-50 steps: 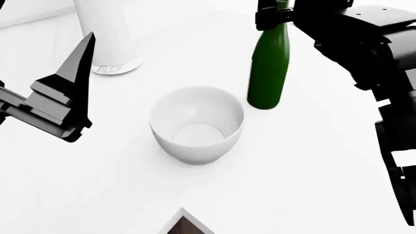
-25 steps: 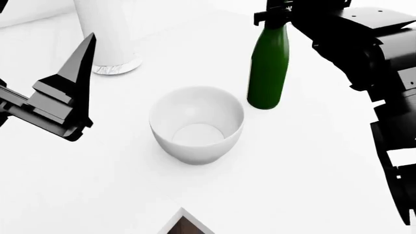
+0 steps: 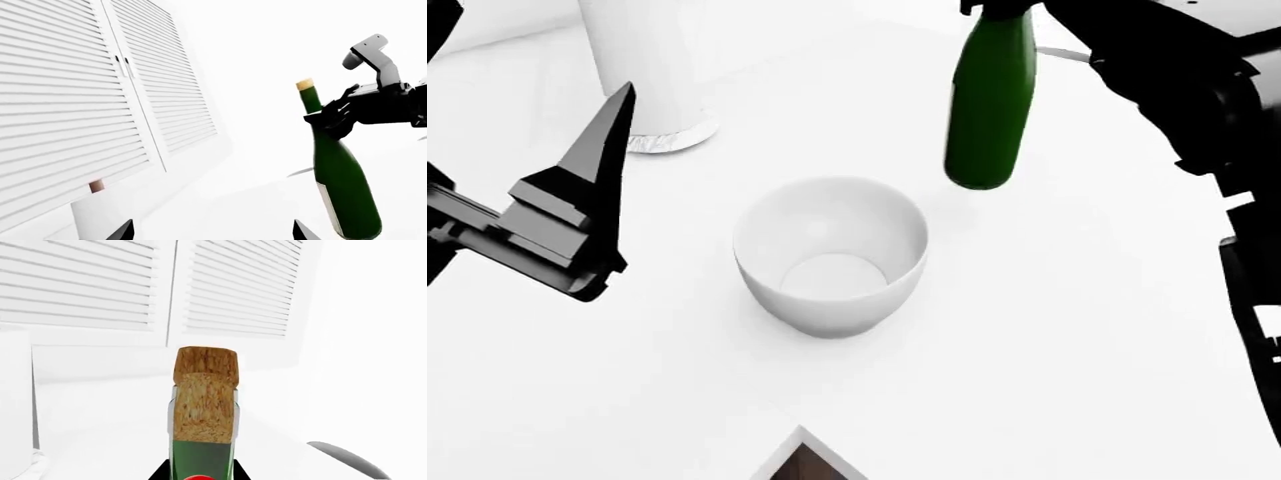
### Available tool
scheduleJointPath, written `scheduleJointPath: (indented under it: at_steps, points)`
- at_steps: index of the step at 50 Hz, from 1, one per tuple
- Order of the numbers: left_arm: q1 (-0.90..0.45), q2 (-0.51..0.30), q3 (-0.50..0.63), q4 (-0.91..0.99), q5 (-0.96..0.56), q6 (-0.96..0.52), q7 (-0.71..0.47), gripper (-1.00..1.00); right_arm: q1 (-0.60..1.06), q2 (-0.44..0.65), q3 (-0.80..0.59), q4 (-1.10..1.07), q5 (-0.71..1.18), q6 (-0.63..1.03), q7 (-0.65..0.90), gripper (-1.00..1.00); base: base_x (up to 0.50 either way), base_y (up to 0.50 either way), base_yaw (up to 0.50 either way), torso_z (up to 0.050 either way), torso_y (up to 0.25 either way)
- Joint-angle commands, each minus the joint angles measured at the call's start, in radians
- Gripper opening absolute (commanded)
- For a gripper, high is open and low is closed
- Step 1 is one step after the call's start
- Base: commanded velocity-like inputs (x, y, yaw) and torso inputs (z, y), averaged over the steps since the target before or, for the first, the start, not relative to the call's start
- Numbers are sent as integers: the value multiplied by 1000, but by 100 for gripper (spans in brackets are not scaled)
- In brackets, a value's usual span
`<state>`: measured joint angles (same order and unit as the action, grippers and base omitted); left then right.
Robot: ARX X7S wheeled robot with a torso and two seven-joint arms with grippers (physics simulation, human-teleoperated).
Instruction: Pick the bowl and bottle and place them in the sink. Then turn on the water.
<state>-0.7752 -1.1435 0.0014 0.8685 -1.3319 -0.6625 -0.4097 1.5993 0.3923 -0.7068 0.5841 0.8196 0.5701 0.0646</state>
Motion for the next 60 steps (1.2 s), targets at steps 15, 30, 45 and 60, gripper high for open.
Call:
scheduleJointPath:
  at_steps: [15,30,45,60]
  points:
    - [-650,206,366,-182,-365,-378,-155,100,209,189,58,-317,19,183,71,-100,0,0,0,0,1]
    - [-781,277,501,-305,-505,-472,-251,100,224,204,66,-349,29,201,77,-100,0,0,0,0,1]
    - [-956,375,644,-533,-542,-640,-161,100,229,202,71,-352,33,200,72,-100,0,0,0,0,1]
    - [-1137,490,796,-762,-562,-832,-41,100,201,216,92,-375,48,191,84,-100,0,0,0,0,1]
